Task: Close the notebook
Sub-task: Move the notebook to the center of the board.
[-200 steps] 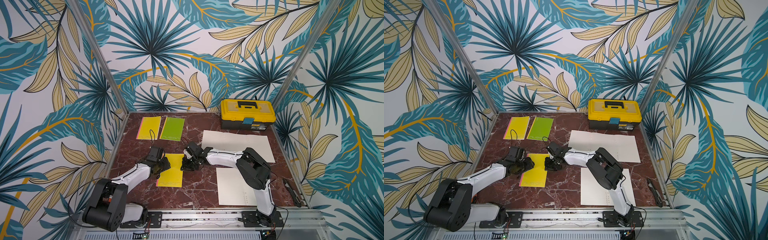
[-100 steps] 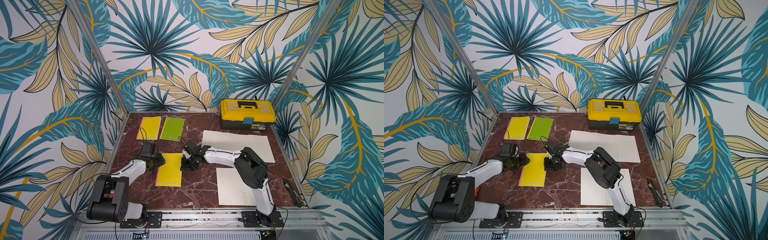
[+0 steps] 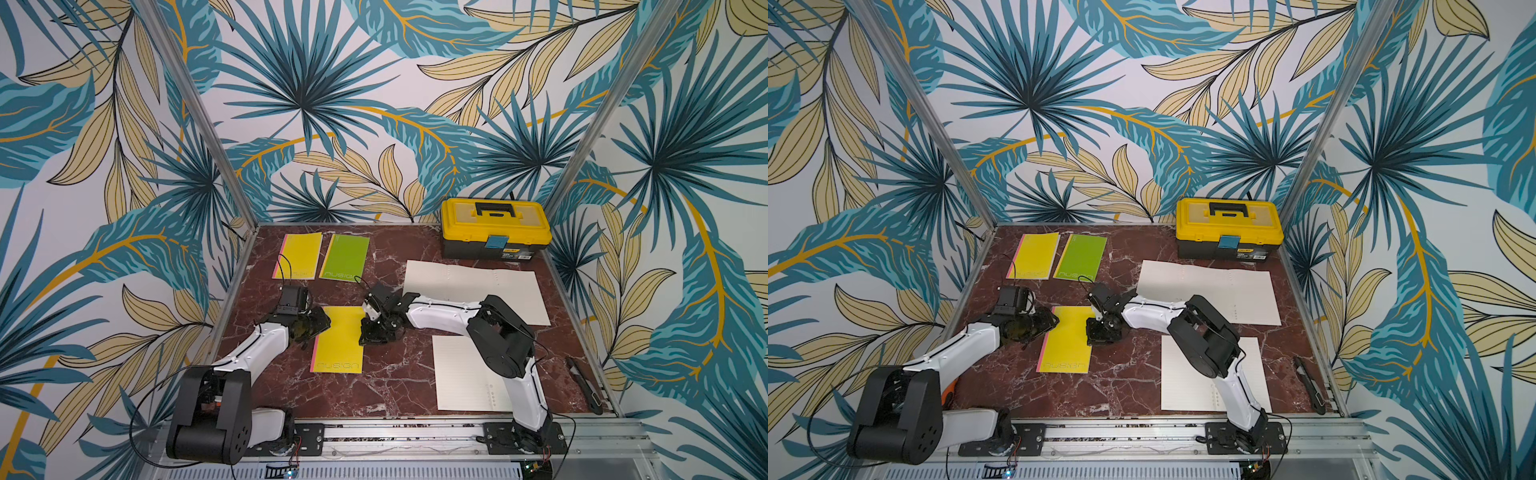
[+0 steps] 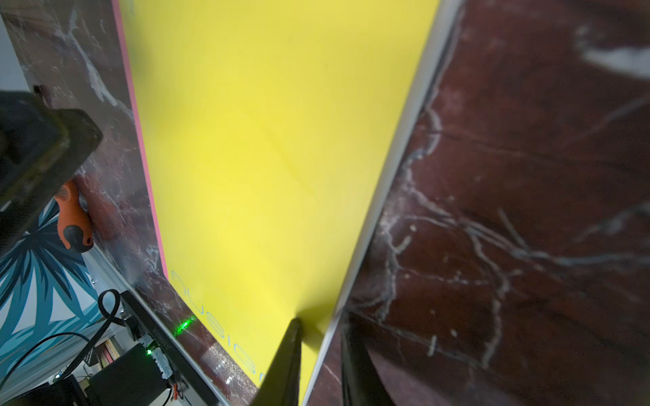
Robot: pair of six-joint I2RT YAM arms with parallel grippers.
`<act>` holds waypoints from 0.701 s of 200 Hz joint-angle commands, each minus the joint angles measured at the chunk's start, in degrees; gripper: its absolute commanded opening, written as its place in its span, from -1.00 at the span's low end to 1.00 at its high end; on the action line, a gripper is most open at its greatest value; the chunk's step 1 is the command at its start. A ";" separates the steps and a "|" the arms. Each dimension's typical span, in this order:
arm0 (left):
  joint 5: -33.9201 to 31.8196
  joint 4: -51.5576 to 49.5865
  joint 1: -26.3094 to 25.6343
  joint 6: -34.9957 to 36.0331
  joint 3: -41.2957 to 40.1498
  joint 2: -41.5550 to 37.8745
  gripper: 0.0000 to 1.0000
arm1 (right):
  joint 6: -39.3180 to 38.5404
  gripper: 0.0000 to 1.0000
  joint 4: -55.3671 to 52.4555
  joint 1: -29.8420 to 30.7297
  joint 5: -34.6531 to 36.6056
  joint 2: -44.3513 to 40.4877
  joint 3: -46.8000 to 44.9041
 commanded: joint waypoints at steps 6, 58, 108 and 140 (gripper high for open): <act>1.03 -0.94 0.40 0.27 0.10 0.95 -0.02 | 0.53 -0.57 -0.17 1.09 -1.42 2.72 1.43; 0.56 1.73 0.43 -0.11 1.10 5.96 -0.01 | 2.02 -0.58 0.34 1.75 -2.54 5.42 5.39; -1.29 3.26 0.84 0.42 4.70 11.51 -0.01 | 1.12 -0.57 -1.76 1.83 -2.59 9.43 11.87; -1.44 3.57 1.10 0.06 6.10 13.15 -0.02 | 0.98 -0.57 -2.64 1.51 -1.23 12.19 15.80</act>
